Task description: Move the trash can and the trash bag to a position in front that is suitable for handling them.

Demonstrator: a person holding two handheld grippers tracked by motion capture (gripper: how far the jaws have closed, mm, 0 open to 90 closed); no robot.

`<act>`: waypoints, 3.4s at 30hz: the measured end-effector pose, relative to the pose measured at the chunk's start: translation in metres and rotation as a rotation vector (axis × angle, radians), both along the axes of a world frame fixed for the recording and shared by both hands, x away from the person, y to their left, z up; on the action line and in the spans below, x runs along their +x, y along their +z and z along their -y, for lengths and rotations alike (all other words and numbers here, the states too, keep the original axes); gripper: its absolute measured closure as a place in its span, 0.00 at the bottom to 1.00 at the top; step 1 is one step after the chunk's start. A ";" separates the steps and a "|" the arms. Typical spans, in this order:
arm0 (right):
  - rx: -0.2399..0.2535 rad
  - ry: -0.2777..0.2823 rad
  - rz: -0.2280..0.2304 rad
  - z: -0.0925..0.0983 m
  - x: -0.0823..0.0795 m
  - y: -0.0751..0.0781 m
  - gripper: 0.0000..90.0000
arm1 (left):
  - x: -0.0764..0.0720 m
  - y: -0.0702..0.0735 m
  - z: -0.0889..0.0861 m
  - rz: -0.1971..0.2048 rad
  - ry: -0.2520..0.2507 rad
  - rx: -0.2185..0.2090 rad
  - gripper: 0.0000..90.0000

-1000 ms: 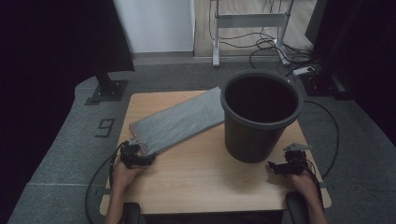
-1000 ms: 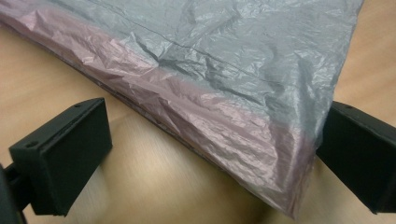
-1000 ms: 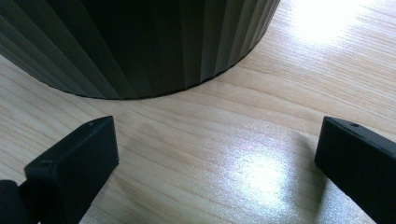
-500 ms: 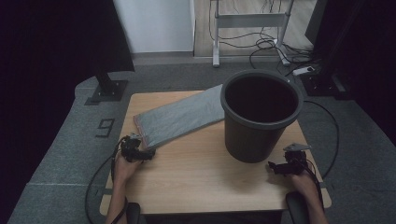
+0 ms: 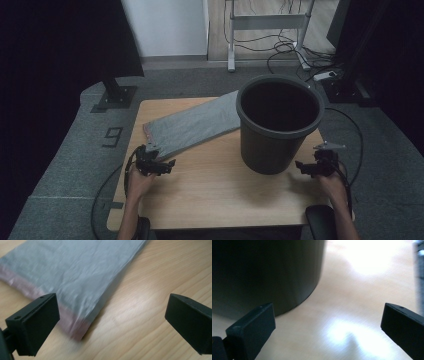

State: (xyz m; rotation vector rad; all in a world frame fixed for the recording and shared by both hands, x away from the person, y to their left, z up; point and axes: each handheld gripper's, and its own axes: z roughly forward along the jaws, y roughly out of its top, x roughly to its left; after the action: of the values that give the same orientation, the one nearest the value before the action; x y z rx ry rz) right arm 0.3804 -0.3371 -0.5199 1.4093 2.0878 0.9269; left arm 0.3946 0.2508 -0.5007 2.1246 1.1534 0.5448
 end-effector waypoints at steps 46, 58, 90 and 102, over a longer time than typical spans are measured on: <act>0.022 0.095 0.122 -0.043 0.098 0.054 0.00 | 0.109 0.043 0.147 0.110 -0.119 -0.048 0.01; 0.062 0.177 0.125 -0.064 0.057 0.051 0.00 | 0.060 0.051 0.120 0.104 -0.155 0.026 0.01; 0.050 0.263 -0.092 -0.076 0.024 -0.006 0.00 | 0.069 -0.020 -0.037 -0.067 0.293 -0.035 0.00; 0.031 0.263 -0.138 -0.076 0.023 -0.014 0.00 | 0.091 -0.046 -0.028 -0.107 0.210 -0.017 0.00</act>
State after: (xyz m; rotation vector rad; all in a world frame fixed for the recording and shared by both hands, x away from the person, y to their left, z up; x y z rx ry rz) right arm 0.4033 -0.2612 -0.5339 1.2645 2.4154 0.9897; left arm 0.4855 0.2788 -0.5465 2.0516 1.4470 0.5171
